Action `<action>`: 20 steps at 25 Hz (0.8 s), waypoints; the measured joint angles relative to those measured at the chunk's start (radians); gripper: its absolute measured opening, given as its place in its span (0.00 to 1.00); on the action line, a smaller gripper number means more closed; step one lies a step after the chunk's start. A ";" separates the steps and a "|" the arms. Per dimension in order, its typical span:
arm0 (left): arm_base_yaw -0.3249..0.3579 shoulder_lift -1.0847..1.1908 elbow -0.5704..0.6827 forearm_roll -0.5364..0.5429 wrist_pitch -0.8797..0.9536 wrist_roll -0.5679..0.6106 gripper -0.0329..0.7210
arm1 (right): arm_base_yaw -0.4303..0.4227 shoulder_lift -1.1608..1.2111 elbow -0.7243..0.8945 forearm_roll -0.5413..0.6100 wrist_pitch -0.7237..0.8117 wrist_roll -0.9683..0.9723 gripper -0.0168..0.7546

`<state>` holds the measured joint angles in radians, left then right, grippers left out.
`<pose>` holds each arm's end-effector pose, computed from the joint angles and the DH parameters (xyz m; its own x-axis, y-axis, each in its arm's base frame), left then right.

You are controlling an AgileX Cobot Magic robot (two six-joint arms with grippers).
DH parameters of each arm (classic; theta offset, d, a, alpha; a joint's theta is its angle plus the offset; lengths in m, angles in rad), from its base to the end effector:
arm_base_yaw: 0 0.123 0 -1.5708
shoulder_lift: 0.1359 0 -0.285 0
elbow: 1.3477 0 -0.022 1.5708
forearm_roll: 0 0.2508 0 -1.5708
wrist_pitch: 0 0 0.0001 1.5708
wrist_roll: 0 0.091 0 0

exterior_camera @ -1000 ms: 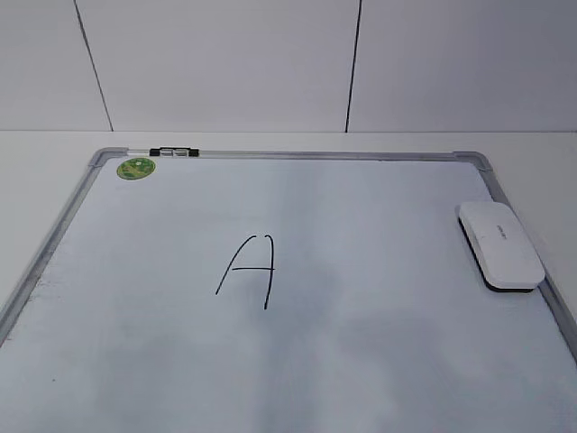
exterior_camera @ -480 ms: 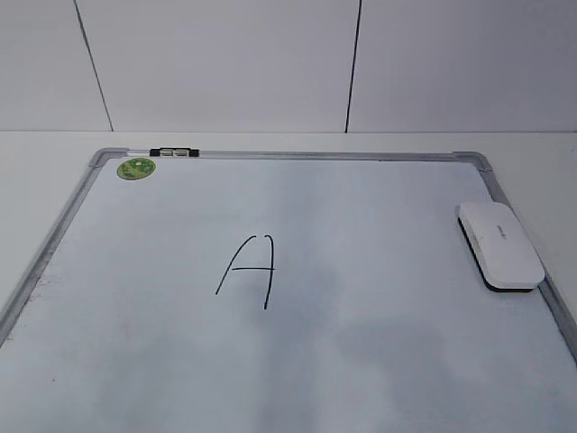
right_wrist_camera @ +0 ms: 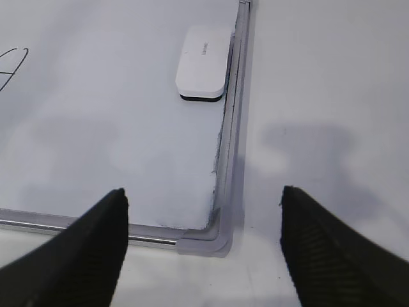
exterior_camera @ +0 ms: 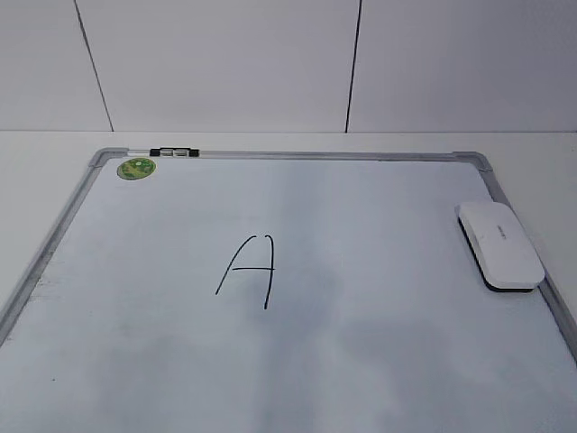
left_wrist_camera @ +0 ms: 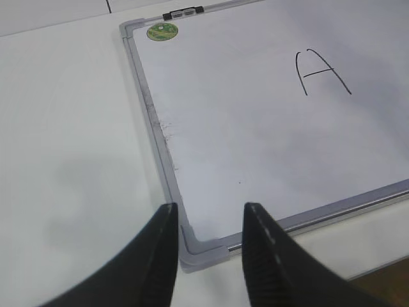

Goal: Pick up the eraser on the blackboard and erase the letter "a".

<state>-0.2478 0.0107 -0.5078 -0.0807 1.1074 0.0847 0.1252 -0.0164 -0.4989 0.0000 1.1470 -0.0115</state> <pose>-0.0077 -0.0048 0.2760 -0.4678 0.1683 -0.8676 0.3283 0.9445 0.0062 -0.0109 -0.0014 0.2700 -0.5125 -0.0761 -0.8553 -0.1308 0.9914 -0.0098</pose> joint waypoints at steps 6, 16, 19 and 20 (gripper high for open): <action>0.070 0.000 0.000 0.000 0.000 0.000 0.38 | -0.054 0.000 0.000 0.000 0.000 0.000 0.79; 0.185 0.000 0.000 0.000 0.000 0.000 0.38 | -0.136 0.000 0.000 0.000 0.000 -0.001 0.79; 0.210 0.000 0.000 0.000 0.000 0.000 0.38 | -0.148 0.000 0.000 0.000 0.000 -0.001 0.79; 0.217 0.000 0.000 0.000 0.000 0.000 0.38 | -0.148 0.000 0.000 0.000 0.000 -0.001 0.79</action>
<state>-0.0304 0.0107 -0.5078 -0.0807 1.1074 0.0847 -0.0223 -0.0164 -0.4989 0.0000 1.1470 -0.0122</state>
